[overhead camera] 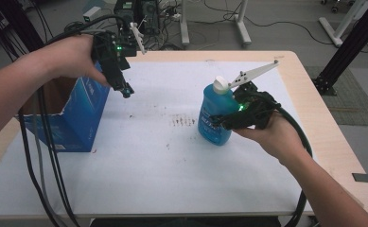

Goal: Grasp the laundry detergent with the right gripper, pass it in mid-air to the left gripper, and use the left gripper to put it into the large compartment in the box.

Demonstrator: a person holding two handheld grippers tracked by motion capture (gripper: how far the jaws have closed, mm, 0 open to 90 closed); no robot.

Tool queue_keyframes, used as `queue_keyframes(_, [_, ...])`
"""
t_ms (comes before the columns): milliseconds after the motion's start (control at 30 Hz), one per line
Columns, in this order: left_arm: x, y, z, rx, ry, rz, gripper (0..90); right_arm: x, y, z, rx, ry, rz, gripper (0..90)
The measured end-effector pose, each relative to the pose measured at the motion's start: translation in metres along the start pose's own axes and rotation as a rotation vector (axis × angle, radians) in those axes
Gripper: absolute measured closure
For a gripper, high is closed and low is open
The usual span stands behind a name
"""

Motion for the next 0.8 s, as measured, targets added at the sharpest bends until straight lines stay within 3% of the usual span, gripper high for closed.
queue_keyframes(133, [0.001,0.0,-0.001,0.002,-0.001,-0.008,16.8,0.006,0.001,-0.003,0.032,0.032,-0.025,45.9])
queue_keyframes(167, [0.003,-0.001,-0.001,-0.003,-0.004,-0.01,16.8,0.009,0.004,-0.005,0.062,0.046,-0.035,46.0])
queue_keyframes(500, [0.009,0.0,-0.006,-0.016,-0.018,-0.04,16.8,0.025,0.026,-0.014,0.176,0.151,-0.088,46.0])
queue_keyframes(600, [0.015,0.001,-0.01,-0.036,-0.039,-0.054,16.8,0.029,0.038,-0.015,0.231,0.219,-0.096,46.1])
queue_keyframes(800, [0.042,0.01,-0.022,-0.092,-0.064,-0.114,16.8,0.029,0.055,-0.014,0.294,0.295,-0.095,46.1])
Point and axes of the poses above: each handheld gripper's, and its own axes: x roughly backward along the jaws, y roughly out of its top, z roughly to its left, the point moved 2 cm from there along -x, roughly forward along the jaws, and after that the axes turned 11 degrees about x, right-handed, at the moved point
